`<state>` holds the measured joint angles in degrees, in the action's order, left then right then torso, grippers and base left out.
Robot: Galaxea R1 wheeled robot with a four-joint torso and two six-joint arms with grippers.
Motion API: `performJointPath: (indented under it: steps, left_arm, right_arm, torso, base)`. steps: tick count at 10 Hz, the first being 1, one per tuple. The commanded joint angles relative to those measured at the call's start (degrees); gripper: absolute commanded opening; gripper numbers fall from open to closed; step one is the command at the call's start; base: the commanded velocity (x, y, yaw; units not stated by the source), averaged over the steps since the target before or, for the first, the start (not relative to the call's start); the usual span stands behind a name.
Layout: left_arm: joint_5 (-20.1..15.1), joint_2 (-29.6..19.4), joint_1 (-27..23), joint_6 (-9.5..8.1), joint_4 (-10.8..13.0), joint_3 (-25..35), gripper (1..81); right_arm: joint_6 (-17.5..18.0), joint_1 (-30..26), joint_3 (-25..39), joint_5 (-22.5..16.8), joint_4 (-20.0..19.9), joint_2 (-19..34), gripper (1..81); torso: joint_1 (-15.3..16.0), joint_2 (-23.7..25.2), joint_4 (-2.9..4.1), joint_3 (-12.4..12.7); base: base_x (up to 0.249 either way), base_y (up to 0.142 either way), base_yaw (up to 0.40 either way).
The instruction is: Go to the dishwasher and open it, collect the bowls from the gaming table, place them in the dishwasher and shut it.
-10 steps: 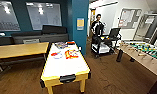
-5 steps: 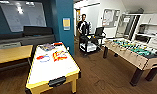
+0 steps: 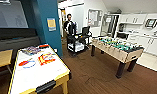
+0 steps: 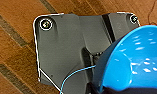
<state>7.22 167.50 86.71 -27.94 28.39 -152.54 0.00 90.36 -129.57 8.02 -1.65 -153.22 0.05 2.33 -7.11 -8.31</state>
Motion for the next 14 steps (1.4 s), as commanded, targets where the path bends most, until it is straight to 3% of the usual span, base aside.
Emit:
performJointPath:
  steps: [1, 4, 8, 14]
  left_arm:
    - [-3.53, 1.18, -1.76, 0.61, 0.35, -3.38, 1.0]
    - [-3.44, 1.18, -1.67, 0.61, 0.35, -3.38, 1.0]
    - [-3.44, 1.00, -1.41, 0.61, 0.35, -3.38, 1.0]
    - [-3.35, 1.00, -1.32, 0.61, 0.35, -3.38, 1.0]
  right_arm:
    - [-0.26, -1.44, 0.12, -3.10, 0.94, 1.49, 1.0]
    - [-0.18, -1.01, -2.33, -3.01, 1.03, 1.06, 1.0]
    - [-0.09, -0.84, -15.70, -3.63, 1.03, -5.01, 1.0]
    - [-0.09, -0.57, -14.47, -3.45, 1.12, -4.75, 1.0]
  torso:
    - [0.00, 0.00, 0.00, 0.00]
    - [0.00, 0.00, 0.00, 0.00]
    - [0.00, 0.00, 0.00, 0.00]
    - [0.00, 0.02, 0.00, 0.00]
  base:
    - [0.000, 0.000, -0.394]
    - [0.000, 0.000, -0.393]
    - [0.000, 0.000, -0.393]
    - [0.000, 0.000, -0.393]
